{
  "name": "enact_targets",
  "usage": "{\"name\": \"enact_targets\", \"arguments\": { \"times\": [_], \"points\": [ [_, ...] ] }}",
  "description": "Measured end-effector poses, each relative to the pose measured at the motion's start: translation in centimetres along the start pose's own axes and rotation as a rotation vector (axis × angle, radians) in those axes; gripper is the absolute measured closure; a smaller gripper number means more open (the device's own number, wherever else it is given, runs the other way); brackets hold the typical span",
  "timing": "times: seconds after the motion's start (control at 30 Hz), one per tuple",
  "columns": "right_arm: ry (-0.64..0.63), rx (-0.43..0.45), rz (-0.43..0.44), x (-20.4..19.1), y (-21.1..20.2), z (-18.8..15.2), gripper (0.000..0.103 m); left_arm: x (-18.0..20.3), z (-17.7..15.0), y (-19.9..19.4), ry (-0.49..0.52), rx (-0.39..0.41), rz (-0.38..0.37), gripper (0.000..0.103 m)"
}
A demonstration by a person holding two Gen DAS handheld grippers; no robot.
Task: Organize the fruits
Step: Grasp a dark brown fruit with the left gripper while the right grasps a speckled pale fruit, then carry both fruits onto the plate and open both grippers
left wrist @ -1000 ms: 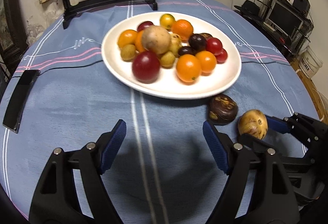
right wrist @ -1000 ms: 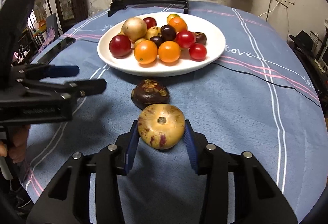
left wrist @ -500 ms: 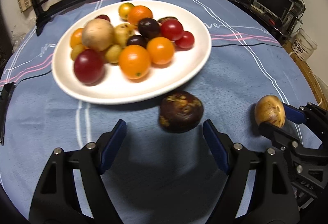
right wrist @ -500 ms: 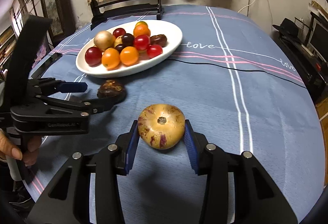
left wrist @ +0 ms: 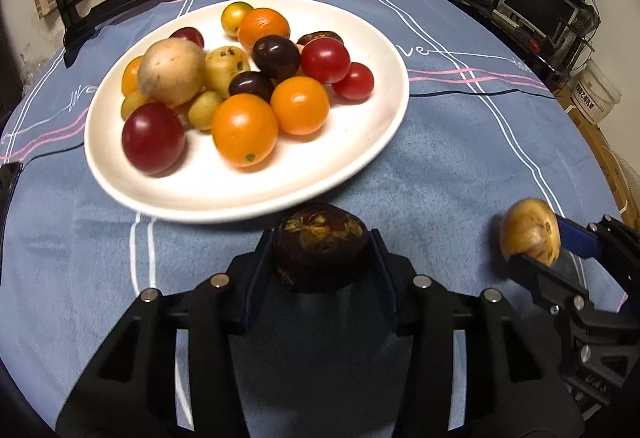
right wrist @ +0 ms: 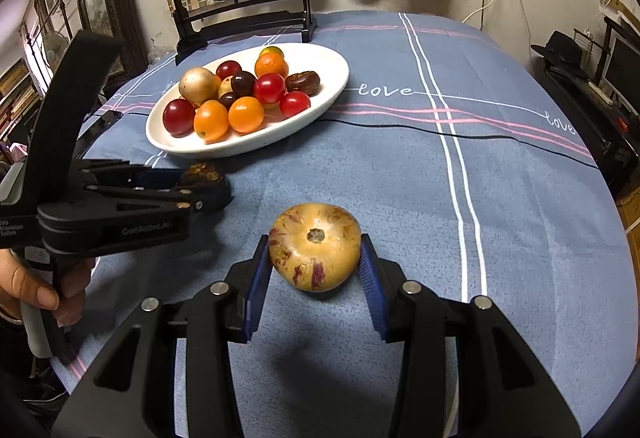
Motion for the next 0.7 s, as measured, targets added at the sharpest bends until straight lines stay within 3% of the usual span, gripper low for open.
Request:
{"name": "enact_targets", "arguments": {
  "times": [0.3, 0.7],
  "points": [
    [-0.029, 0.028, 0.033, -2.0, 0.1, 2.2, 0.060, -1.2, 0.4, -3.8, 0.018, 0.071, -0.008, 0.056],
    [-0.075, 0.086, 0.073, -5.1, 1.9, 7.3, 0.060, -4.8, 4.1, -5.8, 0.011, 0.151, 0.049, 0.056]
  ]
}}
Point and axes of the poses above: each gripper's, at about its wrist camera, not at the fingertips, and y roughly the way its jaws point, x to its right, z to its top, the point moved 1 cm from there along y, roughly the way its jaws point, and after that the axes turned 8 degrees about x, right-handed, at the moved point
